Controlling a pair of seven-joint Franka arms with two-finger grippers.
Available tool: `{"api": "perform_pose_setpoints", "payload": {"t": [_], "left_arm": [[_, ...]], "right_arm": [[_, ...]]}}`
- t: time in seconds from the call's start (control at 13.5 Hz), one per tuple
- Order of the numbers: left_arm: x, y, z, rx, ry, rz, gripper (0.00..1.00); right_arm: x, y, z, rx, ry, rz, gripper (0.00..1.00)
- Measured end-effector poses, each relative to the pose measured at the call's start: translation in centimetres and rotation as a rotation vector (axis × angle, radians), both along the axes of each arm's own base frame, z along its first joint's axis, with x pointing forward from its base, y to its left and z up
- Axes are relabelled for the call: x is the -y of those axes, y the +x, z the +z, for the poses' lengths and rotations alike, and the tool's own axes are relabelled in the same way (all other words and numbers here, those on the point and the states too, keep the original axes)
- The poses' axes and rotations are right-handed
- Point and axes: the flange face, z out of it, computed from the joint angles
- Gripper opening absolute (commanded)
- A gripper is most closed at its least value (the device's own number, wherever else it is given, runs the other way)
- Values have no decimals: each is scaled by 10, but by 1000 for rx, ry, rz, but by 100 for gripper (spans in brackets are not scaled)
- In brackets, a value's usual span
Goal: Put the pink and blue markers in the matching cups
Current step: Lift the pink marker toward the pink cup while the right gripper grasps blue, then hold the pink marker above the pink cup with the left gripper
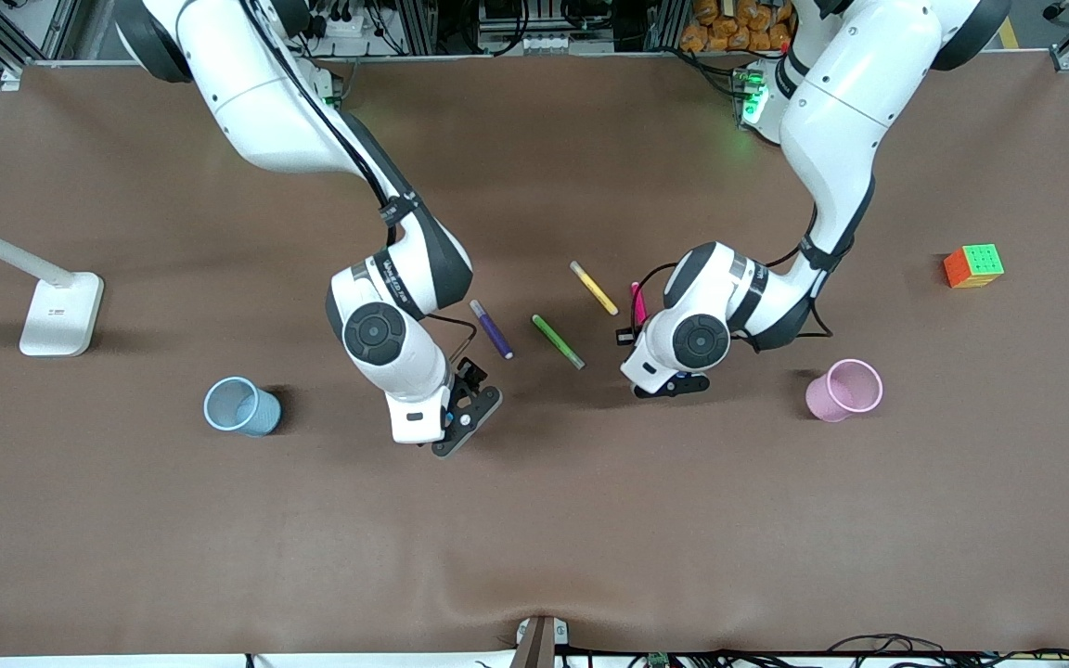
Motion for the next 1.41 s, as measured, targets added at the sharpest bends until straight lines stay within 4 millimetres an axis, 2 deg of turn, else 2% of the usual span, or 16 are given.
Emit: {"api": "perform_pose_setpoints", "payload": {"t": [0.07, 0.22, 0.45, 0.59, 0.74, 1.04, 1.41], "left_arm": [[-1, 9, 14, 24, -9, 7, 0], [-13, 27, 60, 76, -16, 27, 0], [-54, 44, 149, 138, -7, 74, 0], [-82, 52, 191, 186, -8, 112, 0], [-109, 61, 211, 219, -18, 111, 0], [-151, 72, 228, 244, -20, 79, 0], [-190, 82, 250, 289, 6, 104, 0]], "right_arm": [[-1, -1, -7, -3, -2, 3, 100], [-4, -2, -19, 4, -1, 8, 100], [-5, -2, -32, 21, -15, 24, 100], [-2, 0, -38, 28, -32, 33, 100], [0, 1, -44, 43, -39, 40, 100], [-1, -1, -54, 36, -45, 44, 100], [-1, -1, -60, 37, -44, 44, 100]]}}
